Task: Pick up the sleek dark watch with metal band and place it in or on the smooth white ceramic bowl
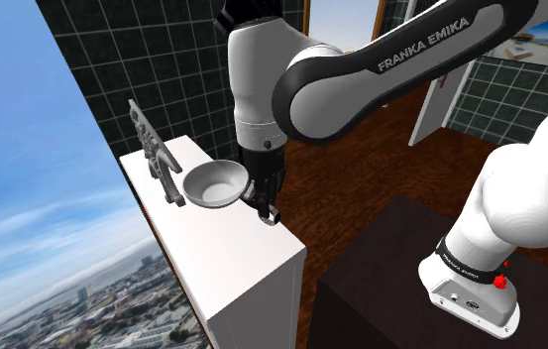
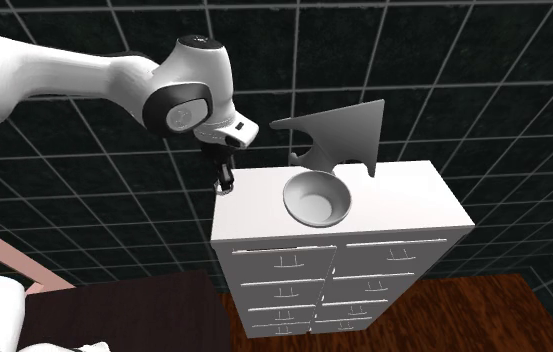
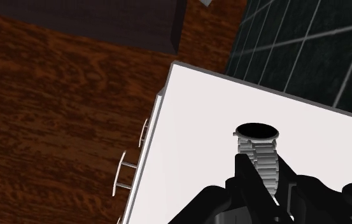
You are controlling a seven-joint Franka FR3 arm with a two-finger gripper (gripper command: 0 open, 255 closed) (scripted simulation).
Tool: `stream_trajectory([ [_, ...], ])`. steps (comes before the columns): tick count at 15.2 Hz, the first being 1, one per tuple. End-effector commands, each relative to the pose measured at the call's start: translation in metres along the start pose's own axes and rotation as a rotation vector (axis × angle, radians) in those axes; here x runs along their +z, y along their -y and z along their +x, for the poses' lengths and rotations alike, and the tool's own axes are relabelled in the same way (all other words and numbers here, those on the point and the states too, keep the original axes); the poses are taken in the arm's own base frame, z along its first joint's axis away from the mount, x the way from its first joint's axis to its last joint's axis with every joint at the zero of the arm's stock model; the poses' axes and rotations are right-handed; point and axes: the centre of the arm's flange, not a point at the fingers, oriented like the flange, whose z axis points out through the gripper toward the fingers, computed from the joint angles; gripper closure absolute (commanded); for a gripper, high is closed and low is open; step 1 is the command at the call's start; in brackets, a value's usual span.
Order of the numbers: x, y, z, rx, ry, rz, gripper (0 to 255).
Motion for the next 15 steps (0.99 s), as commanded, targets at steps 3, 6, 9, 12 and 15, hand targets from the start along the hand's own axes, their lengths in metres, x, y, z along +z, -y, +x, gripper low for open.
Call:
stream_trajectory([
  [3, -0.02, 0.001, 0.0, 0.0, 0.001, 0.0, 255],
  [6, -0.035, 0.001, -0.001, 0.0, 0.001, 0.0, 255],
  [9, -0.039, -0.011, 0.036, 0.0, 0.001, 0.0, 255],
  [12, -0.043, -0.023, 0.074, 0.0, 0.001, 0.0, 255],
  [15, -0.047, -0.036, 0.111, 0.0, 0.001, 0.0, 255],
])
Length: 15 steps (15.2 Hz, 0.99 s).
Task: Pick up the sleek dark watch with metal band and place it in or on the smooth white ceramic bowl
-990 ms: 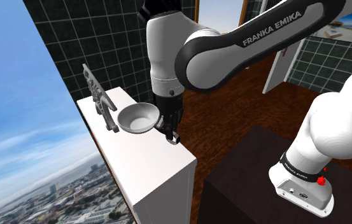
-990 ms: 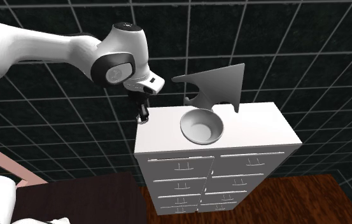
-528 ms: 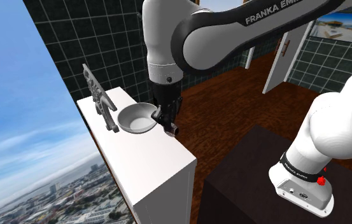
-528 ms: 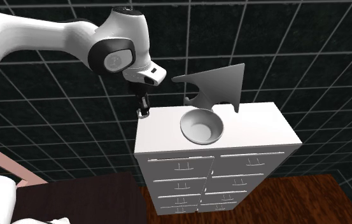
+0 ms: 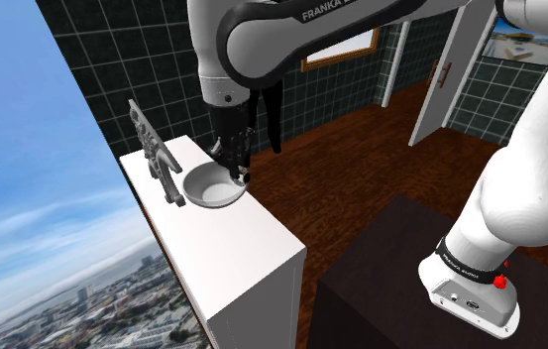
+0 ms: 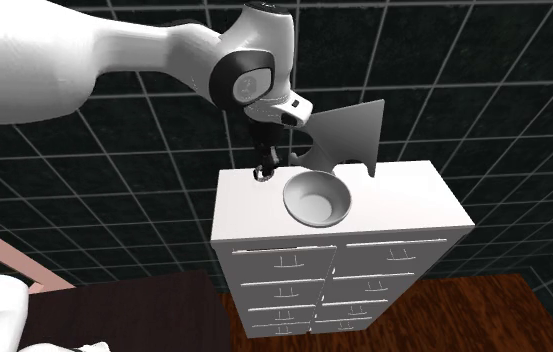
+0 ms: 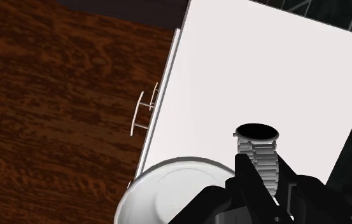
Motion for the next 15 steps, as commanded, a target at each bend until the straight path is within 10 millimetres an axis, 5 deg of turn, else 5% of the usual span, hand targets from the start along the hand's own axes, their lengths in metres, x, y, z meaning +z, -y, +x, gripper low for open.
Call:
stream_trajectory([
  [1, -0.001, -0.008, 0.023, 0.0, -0.001, -0.001, 255],
  [10, -0.013, -0.045, 0.136, 0.0, -0.001, -0.001, 255],
  [15, 0.013, -0.046, 0.136, 0.0, -0.001, -0.001, 255],
])
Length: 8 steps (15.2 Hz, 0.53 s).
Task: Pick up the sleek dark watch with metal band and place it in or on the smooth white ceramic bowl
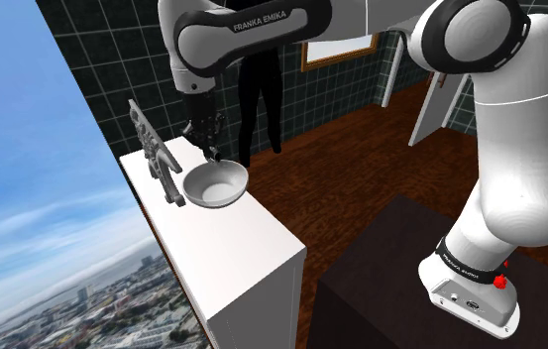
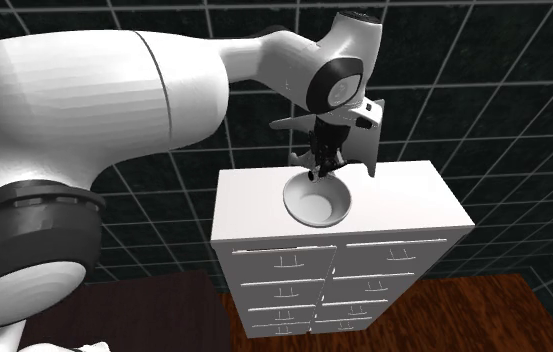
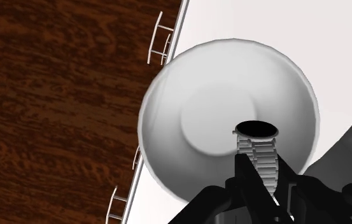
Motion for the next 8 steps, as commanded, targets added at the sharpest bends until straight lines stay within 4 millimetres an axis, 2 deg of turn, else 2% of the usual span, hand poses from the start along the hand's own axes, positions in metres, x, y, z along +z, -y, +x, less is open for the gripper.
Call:
stream_trajectory([
  [1, 0.01, 0.0, 0.002, 0.0, -0.001, 0.0, 255],
  [8, 0.047, -0.002, 0.003, 0.0, -0.001, 0.0, 255],
])
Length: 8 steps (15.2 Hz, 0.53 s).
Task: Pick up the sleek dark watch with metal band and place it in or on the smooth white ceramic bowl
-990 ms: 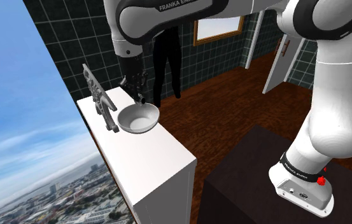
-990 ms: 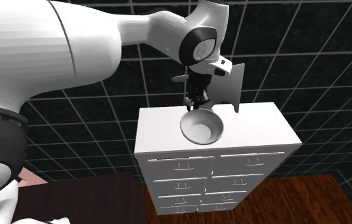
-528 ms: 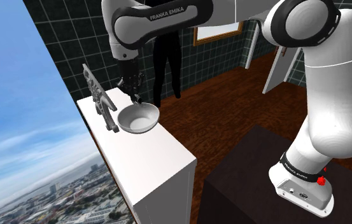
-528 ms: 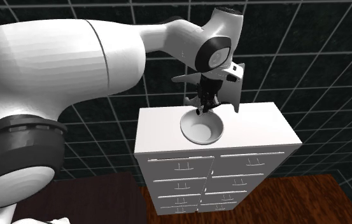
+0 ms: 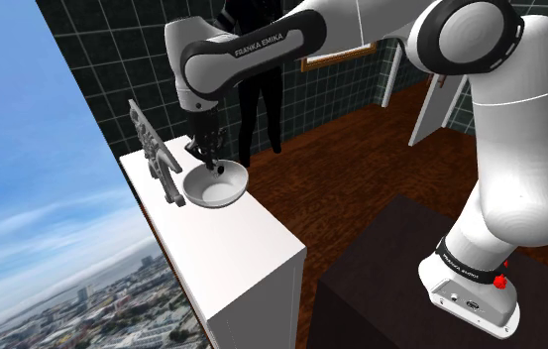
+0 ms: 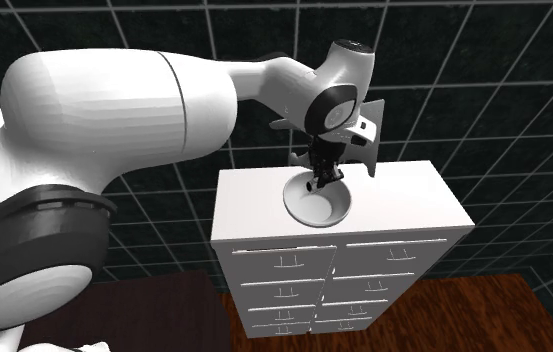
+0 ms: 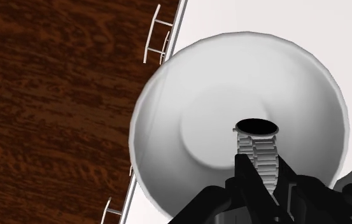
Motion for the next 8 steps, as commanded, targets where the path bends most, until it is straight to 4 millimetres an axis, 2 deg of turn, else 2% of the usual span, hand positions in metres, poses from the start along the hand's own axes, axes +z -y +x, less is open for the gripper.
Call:
stream_trajectory([
  [1, 0.01, 0.0, 0.002, 0.0, -0.001, 0.0, 255],
  [3, 0.022, -0.001, 0.002, 0.0, -0.001, 0.0, 255],
  [8, 0.022, -0.001, 0.002, 0.0, -0.001, 0.0, 255],
])
